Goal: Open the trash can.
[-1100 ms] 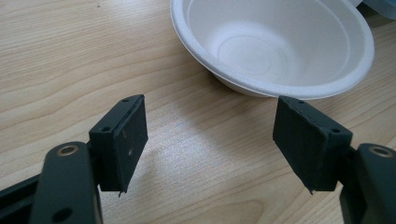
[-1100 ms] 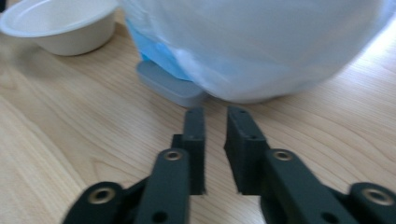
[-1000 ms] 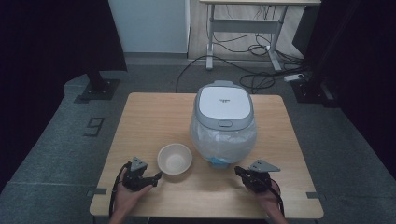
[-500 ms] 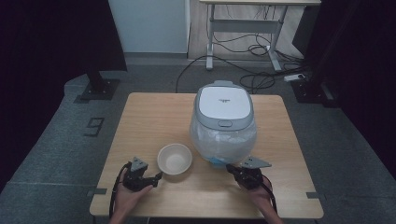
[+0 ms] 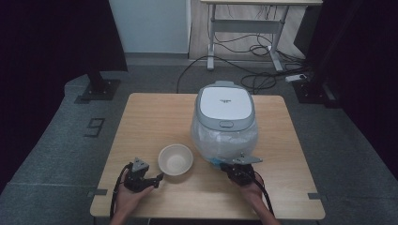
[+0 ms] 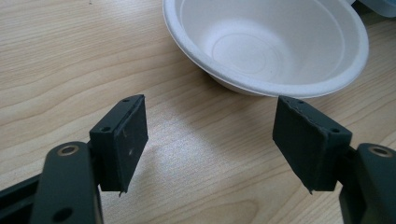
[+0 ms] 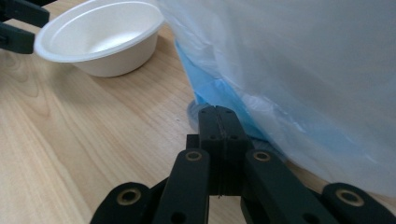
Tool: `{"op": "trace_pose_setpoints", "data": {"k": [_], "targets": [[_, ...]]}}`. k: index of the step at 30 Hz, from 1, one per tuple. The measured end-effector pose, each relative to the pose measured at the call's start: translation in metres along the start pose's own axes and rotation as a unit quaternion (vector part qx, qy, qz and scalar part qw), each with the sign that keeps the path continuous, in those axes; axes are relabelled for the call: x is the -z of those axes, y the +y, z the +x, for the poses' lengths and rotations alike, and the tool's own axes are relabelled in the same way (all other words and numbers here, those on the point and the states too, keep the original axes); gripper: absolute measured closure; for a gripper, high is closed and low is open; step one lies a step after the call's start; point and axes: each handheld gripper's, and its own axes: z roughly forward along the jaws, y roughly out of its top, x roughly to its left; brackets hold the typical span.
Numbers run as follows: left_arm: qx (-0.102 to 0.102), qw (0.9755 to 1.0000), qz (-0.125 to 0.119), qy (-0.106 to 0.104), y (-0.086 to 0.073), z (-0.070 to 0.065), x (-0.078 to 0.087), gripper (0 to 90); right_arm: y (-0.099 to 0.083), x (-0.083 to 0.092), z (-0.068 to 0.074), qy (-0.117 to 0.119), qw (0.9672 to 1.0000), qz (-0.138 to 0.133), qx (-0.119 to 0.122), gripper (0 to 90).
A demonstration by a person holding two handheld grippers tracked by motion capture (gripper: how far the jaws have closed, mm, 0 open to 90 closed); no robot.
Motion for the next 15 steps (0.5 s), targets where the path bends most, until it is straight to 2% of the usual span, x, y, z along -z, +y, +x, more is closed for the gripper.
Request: {"op": "trace_pose_setpoints", "data": {"k": [5,6,7,15], "targets": [[0.001,1.0000,0.000,0.000,-0.0002,0.0000,-0.0001,26.5,-0.0003,-0.0030,-0.0036,-0.002,1.0000,-0.004,-0.002,89.4],[0.001,1.0000,0.000,0.001,-0.0003,0.0001,0.0000,26.5,-0.0004,-0.0036,-0.0033,-0.003,1.0000,-0.003,0.002,89.4],[0.002,1.0000,-0.001,0.002,-0.0002,0.0004,0.0009,26.5,-0.0002,-0.0050,-0.0015,-0.013,0.9996,0.002,0.024,89.6],[0.002,1.0000,-0.001,0.003,-0.0006,-0.0001,0.0021,26.5,-0.0033,-0.0064,-0.0001,-0.019,0.9998,0.004,0.010,89.7]]}}
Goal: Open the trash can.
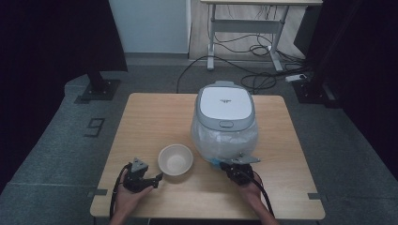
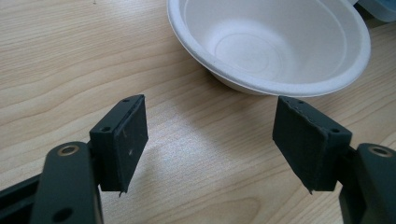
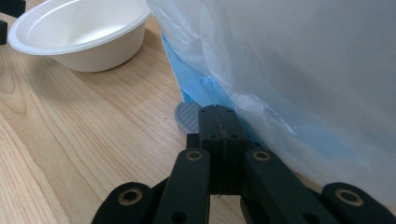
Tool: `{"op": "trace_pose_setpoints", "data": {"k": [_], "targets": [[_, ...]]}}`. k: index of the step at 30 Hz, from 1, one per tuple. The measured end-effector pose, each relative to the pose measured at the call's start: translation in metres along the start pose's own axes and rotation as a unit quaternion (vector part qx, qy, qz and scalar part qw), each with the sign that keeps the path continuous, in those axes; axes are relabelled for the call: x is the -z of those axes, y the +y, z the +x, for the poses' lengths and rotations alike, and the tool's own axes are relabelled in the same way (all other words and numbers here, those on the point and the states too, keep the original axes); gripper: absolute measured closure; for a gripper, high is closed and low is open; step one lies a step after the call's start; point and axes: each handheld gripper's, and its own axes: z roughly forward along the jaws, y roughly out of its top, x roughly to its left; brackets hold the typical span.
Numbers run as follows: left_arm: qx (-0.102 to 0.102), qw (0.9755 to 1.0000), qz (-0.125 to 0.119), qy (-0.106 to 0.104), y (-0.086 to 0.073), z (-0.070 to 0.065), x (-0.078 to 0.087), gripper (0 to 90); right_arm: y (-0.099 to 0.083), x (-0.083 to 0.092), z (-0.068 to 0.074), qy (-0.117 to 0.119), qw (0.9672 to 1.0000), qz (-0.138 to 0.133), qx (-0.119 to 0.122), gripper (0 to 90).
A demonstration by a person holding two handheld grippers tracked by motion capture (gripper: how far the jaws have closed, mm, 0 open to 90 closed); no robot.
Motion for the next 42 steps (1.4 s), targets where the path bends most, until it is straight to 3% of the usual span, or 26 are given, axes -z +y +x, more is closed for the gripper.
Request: {"op": "trace_pose_setpoints", "data": {"k": [9,14,22,42], "targets": [[0.002,1.0000,0.002,0.000,-0.0001,0.0004,-0.0006,26.5,-0.0004,-0.0030,0.0009,-0.003,0.9998,0.015,0.015,89.7],[0.001,1.0000,0.001,-0.001,-0.0001,0.0001,0.0000,26.5,-0.0039,-0.0078,-0.0003,0.000,0.9996,0.028,0.008,89.7],[0.001,1.0000,0.004,-0.002,0.0001,0.0001,-0.0013,26.5,-0.0040,-0.0085,-0.0025,-0.001,0.9997,0.025,0.006,89.7],[0.009,0.9998,-0.016,-0.008,0.0023,0.0034,0.0059,28.2,-0.0044,-0.0084,-0.0024,-0.001,0.9997,0.024,0.007,89.7]]}}
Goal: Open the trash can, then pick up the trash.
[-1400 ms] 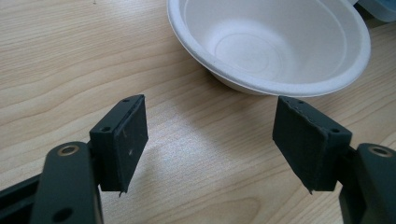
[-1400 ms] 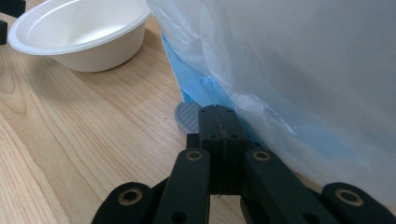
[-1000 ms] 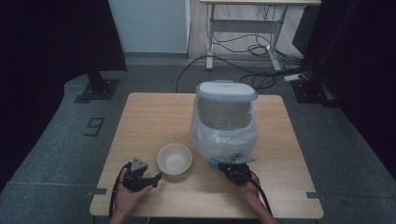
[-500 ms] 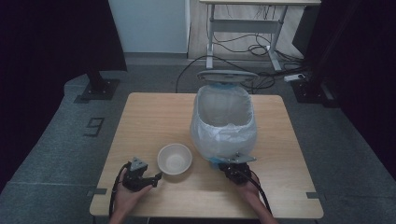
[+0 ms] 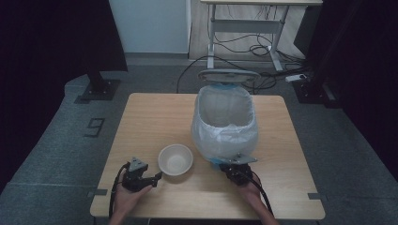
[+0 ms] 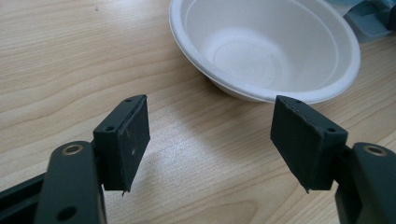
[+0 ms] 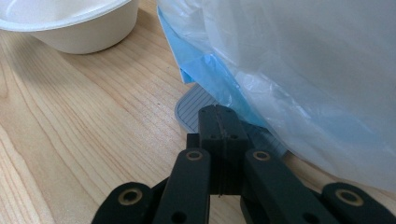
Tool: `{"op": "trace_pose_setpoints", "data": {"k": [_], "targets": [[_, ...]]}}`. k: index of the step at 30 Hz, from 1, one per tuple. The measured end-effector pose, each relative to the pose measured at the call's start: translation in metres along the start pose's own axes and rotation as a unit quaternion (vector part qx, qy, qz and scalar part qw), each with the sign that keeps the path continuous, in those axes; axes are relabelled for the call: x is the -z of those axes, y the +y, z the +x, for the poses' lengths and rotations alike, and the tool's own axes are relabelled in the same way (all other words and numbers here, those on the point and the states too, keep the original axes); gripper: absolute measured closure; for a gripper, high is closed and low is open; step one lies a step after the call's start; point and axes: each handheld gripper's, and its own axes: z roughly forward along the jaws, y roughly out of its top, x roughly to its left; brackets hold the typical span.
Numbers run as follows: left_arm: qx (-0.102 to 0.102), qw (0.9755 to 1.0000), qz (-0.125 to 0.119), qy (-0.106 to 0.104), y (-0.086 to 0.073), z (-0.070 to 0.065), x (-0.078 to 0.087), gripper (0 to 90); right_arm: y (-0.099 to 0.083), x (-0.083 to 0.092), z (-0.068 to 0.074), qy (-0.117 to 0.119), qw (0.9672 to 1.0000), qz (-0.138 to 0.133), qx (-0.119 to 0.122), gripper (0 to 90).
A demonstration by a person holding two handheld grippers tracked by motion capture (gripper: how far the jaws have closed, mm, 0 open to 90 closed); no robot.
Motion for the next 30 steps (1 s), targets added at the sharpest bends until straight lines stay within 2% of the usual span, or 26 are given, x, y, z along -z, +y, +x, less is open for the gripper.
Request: {"op": "trace_pose_setpoints", "data": {"k": [7,18,30], "targets": [[0.006,0.9999,-0.013,-0.004,0.005,0.002,0.003,27.8,0.000,0.000,0.000,0.001,1.0000,0.000,0.001,89.7],[0.001,0.9999,-0.013,-0.011,0.020,0.000,-0.003,26.9,-0.001,0.000,0.000,-0.001,1.0000,-0.002,-0.001,89.7],[-0.003,0.9999,-0.009,-0.008,0.038,0.002,-0.015,27.5,-0.001,0.000,-0.001,0.004,1.0000,-0.004,-0.005,89.7]]}}
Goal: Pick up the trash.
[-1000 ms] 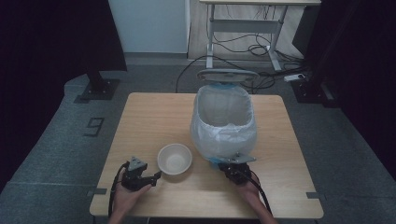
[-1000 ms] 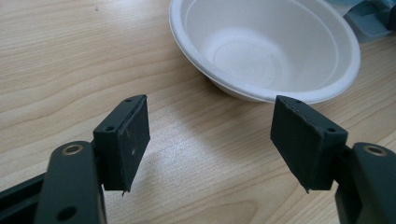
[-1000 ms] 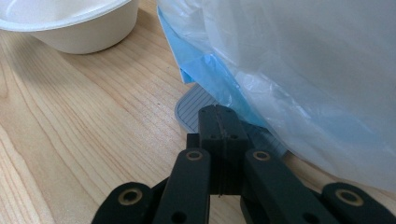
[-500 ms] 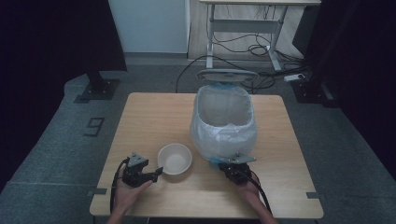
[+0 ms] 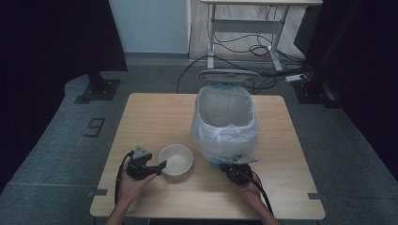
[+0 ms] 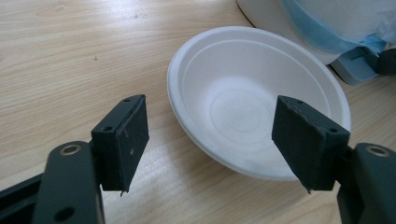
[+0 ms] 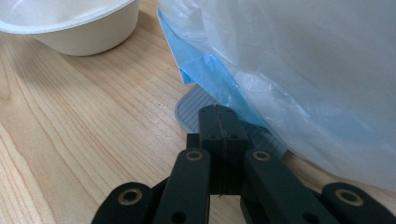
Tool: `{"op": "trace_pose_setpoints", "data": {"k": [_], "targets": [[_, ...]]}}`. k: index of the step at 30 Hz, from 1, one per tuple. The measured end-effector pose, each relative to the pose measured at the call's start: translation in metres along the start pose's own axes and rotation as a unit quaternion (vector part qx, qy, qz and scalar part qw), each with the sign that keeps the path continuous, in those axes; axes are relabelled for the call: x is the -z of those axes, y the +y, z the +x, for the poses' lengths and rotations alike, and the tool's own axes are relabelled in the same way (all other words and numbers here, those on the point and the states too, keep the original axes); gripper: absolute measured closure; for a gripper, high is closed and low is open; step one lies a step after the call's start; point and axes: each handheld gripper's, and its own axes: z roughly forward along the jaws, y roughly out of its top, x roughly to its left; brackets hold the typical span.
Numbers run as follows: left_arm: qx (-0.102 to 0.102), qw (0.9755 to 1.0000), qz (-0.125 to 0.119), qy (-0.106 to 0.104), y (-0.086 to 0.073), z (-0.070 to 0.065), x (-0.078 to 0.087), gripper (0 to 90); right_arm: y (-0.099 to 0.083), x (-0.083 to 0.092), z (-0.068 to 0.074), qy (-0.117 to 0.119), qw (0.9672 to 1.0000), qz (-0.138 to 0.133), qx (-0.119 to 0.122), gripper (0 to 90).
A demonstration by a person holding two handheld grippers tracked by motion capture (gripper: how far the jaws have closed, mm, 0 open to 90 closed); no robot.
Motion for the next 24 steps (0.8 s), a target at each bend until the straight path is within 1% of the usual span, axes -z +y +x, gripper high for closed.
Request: {"op": "trace_pose_setpoints", "data": {"k": [6,9,16,20,24], "targets": [[0.000,1.0000,0.007,0.004,0.004,0.002,-0.008,27.9,0.000,0.000,0.000,0.000,1.0000,0.000,0.000,89.7],[-0.004,0.9999,0.012,0.007,0.007,0.004,-0.011,28.4,0.000,0.000,0.000,0.000,1.0000,0.000,0.001,89.7],[-0.002,0.9998,0.019,0.011,0.013,0.007,-0.021,29.3,0.000,0.000,0.000,-0.001,1.0000,0.000,0.002,89.7],[-0.002,0.9996,0.023,0.013,0.017,0.007,-0.028,29.8,0.000,0.000,0.000,-0.001,1.0000,0.000,0.002,89.7],[0.001,0.9994,0.031,0.014,0.020,0.009,-0.037,30.5,0.000,0.000,0.000,-0.002,1.0000,0.000,0.002,89.7]]}}
